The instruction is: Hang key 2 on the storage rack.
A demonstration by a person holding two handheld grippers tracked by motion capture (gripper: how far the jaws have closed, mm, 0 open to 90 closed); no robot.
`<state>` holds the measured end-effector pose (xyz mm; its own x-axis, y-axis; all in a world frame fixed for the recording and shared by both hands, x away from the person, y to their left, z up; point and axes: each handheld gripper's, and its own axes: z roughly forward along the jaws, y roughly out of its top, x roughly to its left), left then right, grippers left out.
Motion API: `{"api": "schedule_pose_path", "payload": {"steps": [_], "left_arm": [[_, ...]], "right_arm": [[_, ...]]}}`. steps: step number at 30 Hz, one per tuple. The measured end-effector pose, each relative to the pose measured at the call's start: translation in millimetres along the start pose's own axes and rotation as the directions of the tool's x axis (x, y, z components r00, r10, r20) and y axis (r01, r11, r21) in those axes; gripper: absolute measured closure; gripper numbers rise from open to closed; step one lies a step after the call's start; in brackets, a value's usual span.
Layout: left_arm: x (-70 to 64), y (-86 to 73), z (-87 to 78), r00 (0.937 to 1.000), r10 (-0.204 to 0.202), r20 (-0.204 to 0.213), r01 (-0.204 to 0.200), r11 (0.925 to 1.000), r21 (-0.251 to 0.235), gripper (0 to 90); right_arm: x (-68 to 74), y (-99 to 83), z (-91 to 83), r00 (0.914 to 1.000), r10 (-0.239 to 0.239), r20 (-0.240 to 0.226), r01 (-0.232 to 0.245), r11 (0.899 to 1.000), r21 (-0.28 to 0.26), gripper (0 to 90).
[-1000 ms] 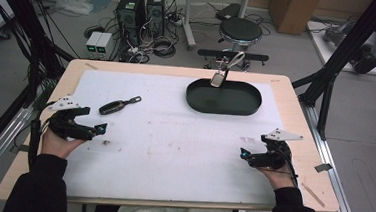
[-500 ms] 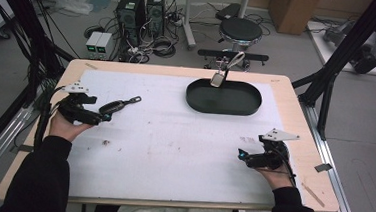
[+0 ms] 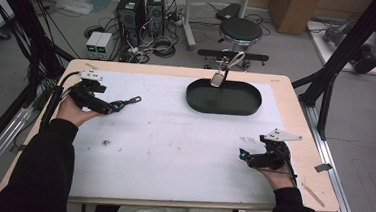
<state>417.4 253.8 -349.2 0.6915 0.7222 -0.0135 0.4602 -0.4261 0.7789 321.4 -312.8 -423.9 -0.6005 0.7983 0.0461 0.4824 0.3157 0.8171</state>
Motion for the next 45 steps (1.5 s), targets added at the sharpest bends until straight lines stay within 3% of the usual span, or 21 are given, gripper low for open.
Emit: {"api": "schedule_pose_path", "payload": {"steps": [7, 14, 22, 27, 37, 41, 45], "left_arm": [[13.8, 6.0, 21.0, 0.9994, -0.031, 0.012, 0.031, 0.9976, 0.062, 4.7], [20.0, 17.4, 40.9, 0.9999, -0.006, 0.012, 0.005, 0.9952, 0.098, 4.7], [26.3, 27.9, 67.1, 0.9995, 0.026, 0.015, -0.028, 0.9850, 0.170, 4.7], [35.5, 22.4, 81.2, 0.9999, 0.005, 0.011, -0.008, 0.9761, 0.217, 5.9], [38.8, 10.8, 101.2, 0.9998, 0.010, 0.019, -0.016, 0.9511, 0.309, 22.9], [37.2, 7.7, 108.4, 0.9995, 0.030, -0.004, -0.027, 0.9407, 0.338, 30.0], [39.9, 5.0, 111.2, 0.9993, 0.024, -0.028, -0.013, 0.9329, 0.360, 34.0]], "right_arm": [[-2.9, -1.8, -3.0, 1.0000, -0.002, 0.008, 0.002, 1.000, -0.007, 0.8], [-3.1, -1.8, -3.1, 1.0000, 0.002, 0.007, -0.002, 1.000, -0.008, 0.8], [-2.6, -3.2, -3.1, 0.9999, -0.003, 0.013, 0.003, 1.000, -0.002, 0.8], [-3.5, -4.7, -4.9, 0.9998, 0.005, 0.019, -0.005, 1.000, -0.003, 0.8], [-3.3, -6.2, -4.3, 0.9999, -0.003, 0.014, 0.003, 1.000, 0.003, 0.8], [-2.1, -6.1, -2.8, 0.9999, -0.003, 0.011, 0.002, 1.000, 0.011, 0.8], [-2.0, -6.2, -2.7, 0.9999, -0.003, 0.013, 0.003, 1.000, 0.014, 0.8]]}}
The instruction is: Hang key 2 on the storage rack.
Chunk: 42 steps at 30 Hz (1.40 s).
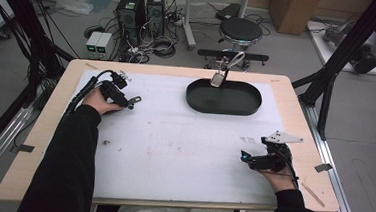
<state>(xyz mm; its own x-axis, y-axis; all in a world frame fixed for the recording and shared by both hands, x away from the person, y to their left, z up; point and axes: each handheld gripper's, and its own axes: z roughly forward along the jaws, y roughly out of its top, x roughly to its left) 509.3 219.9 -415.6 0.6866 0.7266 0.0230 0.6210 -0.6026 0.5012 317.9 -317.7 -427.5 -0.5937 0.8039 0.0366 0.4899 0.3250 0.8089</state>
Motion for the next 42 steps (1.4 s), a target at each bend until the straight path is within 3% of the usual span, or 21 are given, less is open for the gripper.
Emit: {"api": "schedule_pose_path", "payload": {"steps": [3, 5, 9, 12, 17, 21, 27, 31, 36, 39, 42], "left_arm": [[0.8, -0.9, 0.6, 0.9999, -0.013, -0.002, 0.013, 0.9998, 0.018, 44.5], [-0.4, -0.9, 3.1, 0.9988, -0.024, -0.044, 0.025, 0.9989, 0.040, 55.2], [-2.7, 0.8, 2.7, 0.9994, -0.020, -0.030, 0.021, 0.9987, 0.046, 71.1], [-6.6, -1.0, 2.8, 0.9990, -0.030, -0.034, 0.030, 0.9994, 0.015, 81.2], [-6.7, -7.4, 1.5, 0.9977, -0.058, -0.036, 0.057, 0.9978, -0.035, 83.6], [-9.1, -5.8, -0.6, 0.9984, -0.036, -0.044, 0.035, 0.9992, -0.018, 84.4], [-11.4, -4.5, -9.3, 0.9995, -0.025, -0.019, 0.024, 0.9995, -0.019, 84.6], [-14.2, -1.4, -21.5, 0.9998, -0.004, -0.022, 0.003, 0.9989, -0.046, 84.6], [-14.0, -0.7, -39.3, 0.9998, -0.020, 0.010, 0.020, 0.9951, -0.097, 84.7], [-13.1, -1.6, -48.4, 0.9996, -0.026, 0.007, 0.026, 0.9932, -0.114, 84.7], [-12.7, -1.7, -58.6, 0.9995, -0.030, 0.005, 0.031, 0.9888, -0.146, 84.7]], "right_arm": [[-0.2, -0.5, 0.4, 1.0000, -0.002, -0.001, 0.002, 1.000, 0.002, 0.8], [-0.1, -0.9, 0.6, 1.0000, -0.004, -0.003, 0.004, 1.000, 0.008, 0.8], [0.8, -0.7, -0.6, 1.0000, -0.002, -0.004, 0.002, 1.000, 0.004, 0.8], [1.3, -1.1, -1.1, 1.0000, -0.006, -0.004, 0.006, 1.000, 0.004, 0.8], [1.3, -1.1, 1.1, 0.9999, -0.012, -0.007, 0.012, 1.000, 0.017, 0.8], [3.4, -0.4, 1.6, 0.9998, -0.016, -0.011, 0.016, 1.000, 0.018, 0.8], [2.6, -2.1, -0.4, 0.9998, -0.014, -0.011, 0.014, 1.000, 0.014, 0.8], [1.2, -3.2, -0.7, 0.9998, 0.000, -0.022, 0.000, 1.000, 0.008, 0.8], [1.0, -2.0, -1.7, 0.9999, -0.005, -0.011, 0.005, 1.000, -0.005, 0.8], [-0.2, -0.4, -4.1, 1.0000, 0.009, 0.003, -0.009, 0.999, -0.037, 0.8], [-1.7, -0.7, -3.3, 0.9998, 0.020, 0.001, -0.020, 0.999, -0.034, 0.8]]}}
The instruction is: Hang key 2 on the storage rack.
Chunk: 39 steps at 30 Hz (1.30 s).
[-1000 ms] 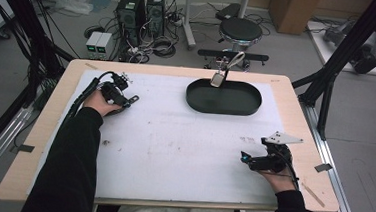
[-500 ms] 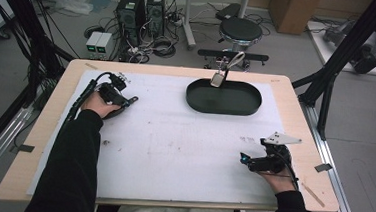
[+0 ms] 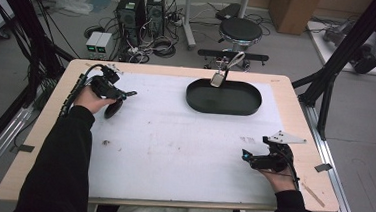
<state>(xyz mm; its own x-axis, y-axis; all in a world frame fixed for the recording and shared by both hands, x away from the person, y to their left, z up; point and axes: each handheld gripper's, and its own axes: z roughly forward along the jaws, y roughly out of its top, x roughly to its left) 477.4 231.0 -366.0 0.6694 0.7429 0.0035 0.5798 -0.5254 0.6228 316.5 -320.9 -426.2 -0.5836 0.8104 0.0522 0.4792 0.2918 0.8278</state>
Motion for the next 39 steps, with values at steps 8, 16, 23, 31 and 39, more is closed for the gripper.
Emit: {"api": "schedule_pose_path", "payload": {"steps": [8, 16, 23, 31, 39], "left_arm": [[-2.7, 4.8, -31.2, 1.0000, 0.008, 0.000, -0.008, 0.9979, -0.065, 84.6], [-9.3, 27.2, -59.0, 0.9990, 0.040, -0.021, -0.042, 0.9934, -0.107, 84.6], [-13.3, 47.3, -70.8, 0.9970, 0.063, -0.046, -0.068, 0.9900, -0.123, 84.6], [-22.5, 70.2, -71.7, 0.9958, 0.064, -0.066, -0.074, 0.9845, -0.159, 84.6], [-32.4, 98.3, -60.0, 0.9932, 0.093, -0.070, -0.103, 0.9829, -0.153, 84.5]], "right_arm": [[2.3, -0.8, 8.0, 0.9996, -0.027, -0.012, 0.027, 0.999, 0.032, 0.8], [0.7, -0.8, 7.9, 0.9995, -0.010, -0.029, 0.011, 0.999, 0.041, 0.8], [1.6, -0.9, 5.2, 0.9995, -0.009, -0.029, 0.010, 0.999, 0.031, 0.8], [-7.2, -2.1, 3.8, 0.9977, 0.041, -0.053, -0.042, 0.999, -0.002, 0.8], [-7.1, -1.4, 5.6, 0.9973, 0.040, -0.061, -0.041, 0.999, -0.009, 0.8]]}}
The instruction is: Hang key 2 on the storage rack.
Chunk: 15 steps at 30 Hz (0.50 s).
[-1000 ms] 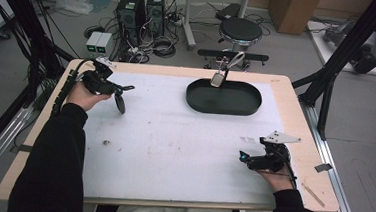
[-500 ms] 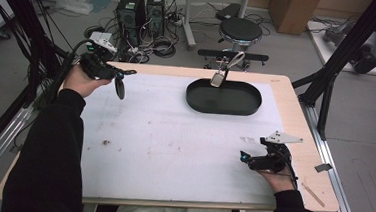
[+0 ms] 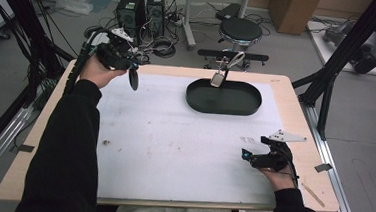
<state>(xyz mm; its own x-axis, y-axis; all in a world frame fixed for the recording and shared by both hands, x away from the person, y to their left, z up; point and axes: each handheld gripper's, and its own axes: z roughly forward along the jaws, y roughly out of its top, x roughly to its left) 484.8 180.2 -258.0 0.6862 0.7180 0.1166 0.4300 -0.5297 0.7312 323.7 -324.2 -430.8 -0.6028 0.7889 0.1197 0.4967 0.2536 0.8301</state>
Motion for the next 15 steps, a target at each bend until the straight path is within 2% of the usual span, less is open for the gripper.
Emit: {"api": "schedule_pose_path", "payload": {"steps": [3, 10, 15], "left_arm": [[-2.0, 11.9, 3.8, 0.9999, 0.016, 0.006, -0.016, 0.9999, -0.007, 84.5], [-14.1, 30.1, 17.3, 0.9991, 0.041, 0.015, -0.040, 0.9990, -0.020, 84.5], [-29.8, 41.2, 32.2, 0.9952, 0.097, 0.012, -0.098, 0.9948, 0.028, 84.5]], "right_arm": [[-0.1, 0.2, 1.5, 0.9998, -0.013, 0.012, 0.013, 1.000, 0.004, 0.8], [-0.2, -0.1, 4.5, 0.9999, -0.016, -0.002, 0.016, 1.000, 0.018, 0.8], [0.4, 0.4, 6.1, 0.9998, -0.012, -0.017, 0.012, 1.000, 0.021, 0.8]]}}
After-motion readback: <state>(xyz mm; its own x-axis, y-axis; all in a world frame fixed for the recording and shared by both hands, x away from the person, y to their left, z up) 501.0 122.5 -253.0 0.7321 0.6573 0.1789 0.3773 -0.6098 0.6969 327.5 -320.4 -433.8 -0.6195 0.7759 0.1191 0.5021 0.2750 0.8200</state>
